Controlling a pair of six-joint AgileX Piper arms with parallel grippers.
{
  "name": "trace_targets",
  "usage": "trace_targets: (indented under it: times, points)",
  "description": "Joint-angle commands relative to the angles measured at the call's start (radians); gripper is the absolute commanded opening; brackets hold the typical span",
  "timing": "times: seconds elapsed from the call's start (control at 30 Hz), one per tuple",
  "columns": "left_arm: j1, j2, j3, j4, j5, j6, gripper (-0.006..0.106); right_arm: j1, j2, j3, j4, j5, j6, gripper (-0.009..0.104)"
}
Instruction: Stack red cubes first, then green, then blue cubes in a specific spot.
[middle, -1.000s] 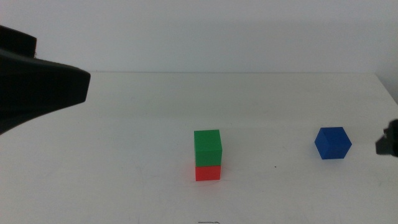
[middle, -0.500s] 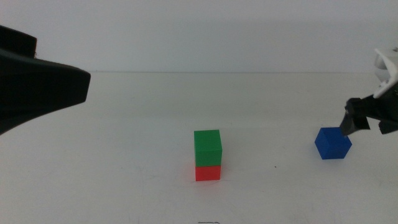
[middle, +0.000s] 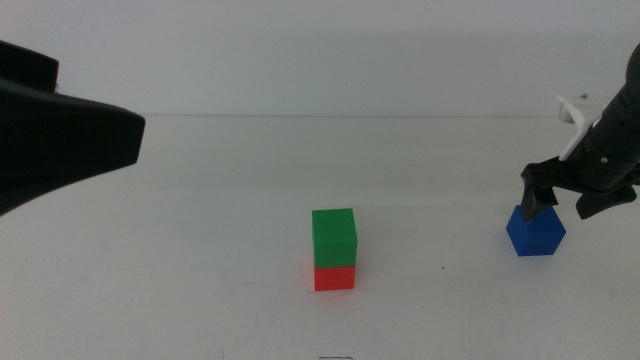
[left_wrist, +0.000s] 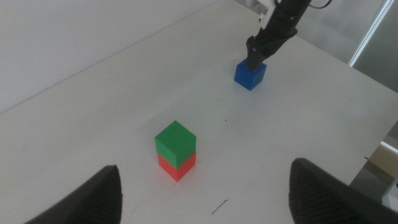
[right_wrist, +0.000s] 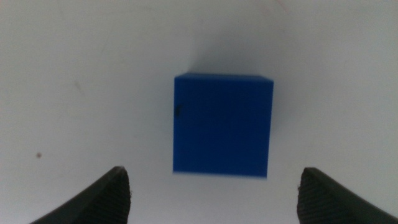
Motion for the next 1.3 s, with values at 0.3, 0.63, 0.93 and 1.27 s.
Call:
trace_targets:
  times: [0.3,0.63,0.93,1.27]
  points:
    - [-0.002,-0.001,-0.024,-0.028,-0.062,-0.010,0.090,0.000,0.029,-0.035,-0.007,-0.100,-0.013,0.075]
    - [-0.002,-0.001,-0.024,-0.028,-0.062,-0.010,0.090,0.000,0.064,-0.033,-0.008,-0.149,-0.013,0.075]
    - [-0.002,-0.001,-0.024,-0.028,-0.062,-0.010,0.090,0.005,0.098,-0.033,-0.016,-0.155,-0.013,0.066]
    - [-0.002,-0.001,-0.024,-0.028,-0.062,-0.010,0.090,0.007,0.080,-0.045,-0.016,-0.103,0.007,0.010]
